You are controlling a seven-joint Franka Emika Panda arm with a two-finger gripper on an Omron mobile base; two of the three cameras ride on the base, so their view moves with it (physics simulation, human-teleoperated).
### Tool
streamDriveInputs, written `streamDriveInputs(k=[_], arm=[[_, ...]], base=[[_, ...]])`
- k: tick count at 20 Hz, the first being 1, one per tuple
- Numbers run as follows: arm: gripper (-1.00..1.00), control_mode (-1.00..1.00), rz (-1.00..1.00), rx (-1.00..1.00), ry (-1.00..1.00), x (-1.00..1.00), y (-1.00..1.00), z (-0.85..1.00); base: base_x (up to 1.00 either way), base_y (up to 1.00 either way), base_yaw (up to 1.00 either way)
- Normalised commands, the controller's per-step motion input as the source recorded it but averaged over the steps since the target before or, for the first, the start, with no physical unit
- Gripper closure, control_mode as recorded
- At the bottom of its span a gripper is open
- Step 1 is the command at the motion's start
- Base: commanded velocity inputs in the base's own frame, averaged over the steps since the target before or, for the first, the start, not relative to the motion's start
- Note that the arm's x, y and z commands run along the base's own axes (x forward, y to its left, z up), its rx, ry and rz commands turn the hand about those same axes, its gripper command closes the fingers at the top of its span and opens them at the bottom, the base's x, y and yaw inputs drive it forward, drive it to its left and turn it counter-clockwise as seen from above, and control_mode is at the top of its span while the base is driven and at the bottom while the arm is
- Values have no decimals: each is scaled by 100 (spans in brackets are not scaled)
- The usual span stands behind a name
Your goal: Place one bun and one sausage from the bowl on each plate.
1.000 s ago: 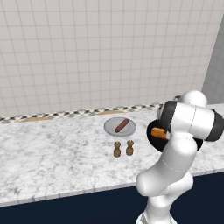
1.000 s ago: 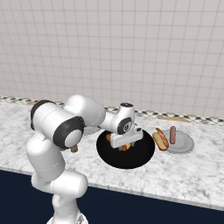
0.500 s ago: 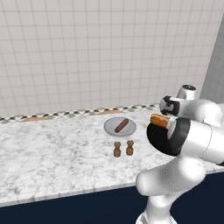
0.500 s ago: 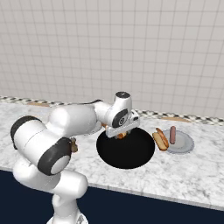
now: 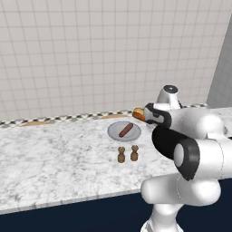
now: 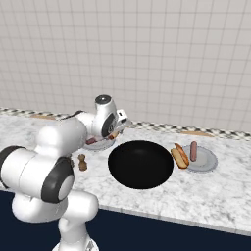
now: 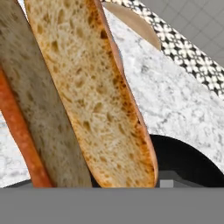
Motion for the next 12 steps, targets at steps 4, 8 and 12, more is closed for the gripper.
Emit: streamDriveInputs(k=[4, 8, 12], arm=[[100, -100, -22, 0, 13, 93, 99, 6], [100, -100, -26, 10, 11, 17, 66, -17], [100, -100, -28, 14, 10, 10, 39, -36]], base=[[0, 0, 0], [0, 0, 0], [0, 0, 0]])
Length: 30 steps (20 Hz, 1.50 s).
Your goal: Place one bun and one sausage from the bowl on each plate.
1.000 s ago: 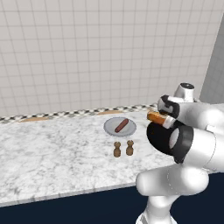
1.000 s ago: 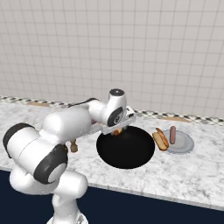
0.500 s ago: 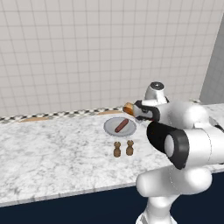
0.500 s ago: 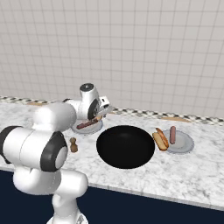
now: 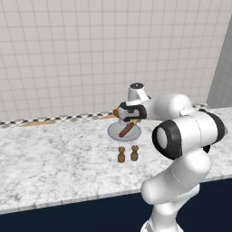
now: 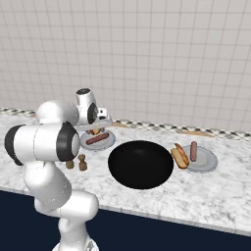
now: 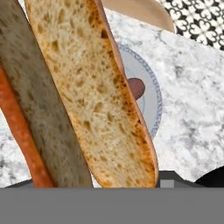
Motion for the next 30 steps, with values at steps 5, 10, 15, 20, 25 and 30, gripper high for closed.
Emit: streamDriveInputs(k=[5, 10, 15, 20, 25, 30], arm=[[100, -100, -68, 18, 0, -18, 15, -46], [100, -100, -95, 11, 1, -8, 1, -33], [100, -100, -70, 5, 2, 31, 51, -16], [100, -100, -1, 4, 8, 31, 9, -25], [100, -100, -19, 0, 7, -2, -7, -15], [100, -100, -13, 0, 0, -37, -6, -3]], base=[[0, 0, 0], [0, 0, 0], [0, 0, 0], [0, 0, 0], [0, 0, 0], [0, 0, 0]])
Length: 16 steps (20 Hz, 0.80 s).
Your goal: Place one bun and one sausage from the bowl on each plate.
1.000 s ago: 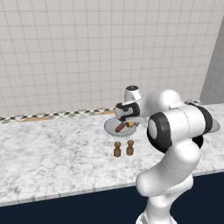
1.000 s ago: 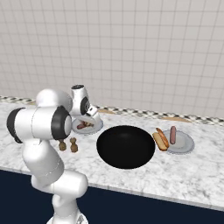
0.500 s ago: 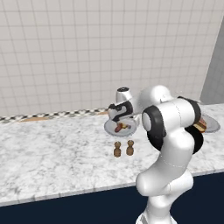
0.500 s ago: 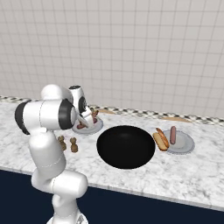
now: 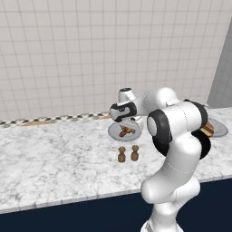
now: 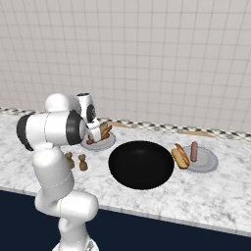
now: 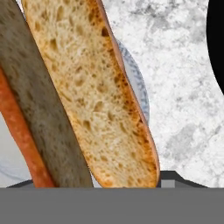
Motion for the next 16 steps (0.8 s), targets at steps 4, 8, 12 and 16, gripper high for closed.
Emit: streamDriveInputs(k=[4, 8, 12, 16], arm=[[100, -100, -8, 0, 0, -9, -22, 0], [100, -100, -7, 0, 0, -6, -23, 0], [-100, -100, -3, 0, 0, 9, 6, -17], [-100, -100, 0, 0, 1, 24, 6, -14]], base=[[0, 0, 0], [0, 0, 0], [0, 0, 0], [0, 0, 0]])
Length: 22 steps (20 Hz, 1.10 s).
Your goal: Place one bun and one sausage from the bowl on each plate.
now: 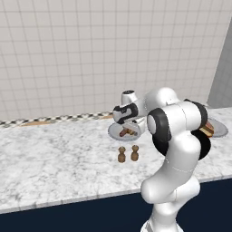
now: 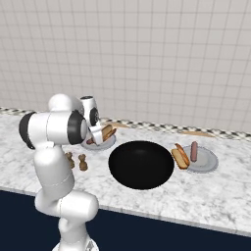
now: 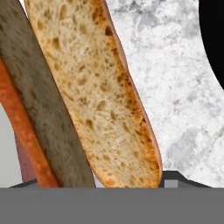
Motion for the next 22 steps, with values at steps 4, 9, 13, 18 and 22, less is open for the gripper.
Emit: streamDriveInputs(k=[4, 9, 13, 18, 22], arm=[[-100, -100, 0, 0, 0, 1, 0, 7], [-100, -100, -1, 0, -7, -36, 0, 57], [-100, -100, 0, -1, -26, -42, 4, 93], [-100, -100, 0, 1, -63, -100, -42, 100], [-100, -100, 0, 8, -73, -100, -65, 100]], base=[[0, 0, 0], [0, 0, 0], [0, 0, 0], [0, 0, 0], [0, 0, 0]])
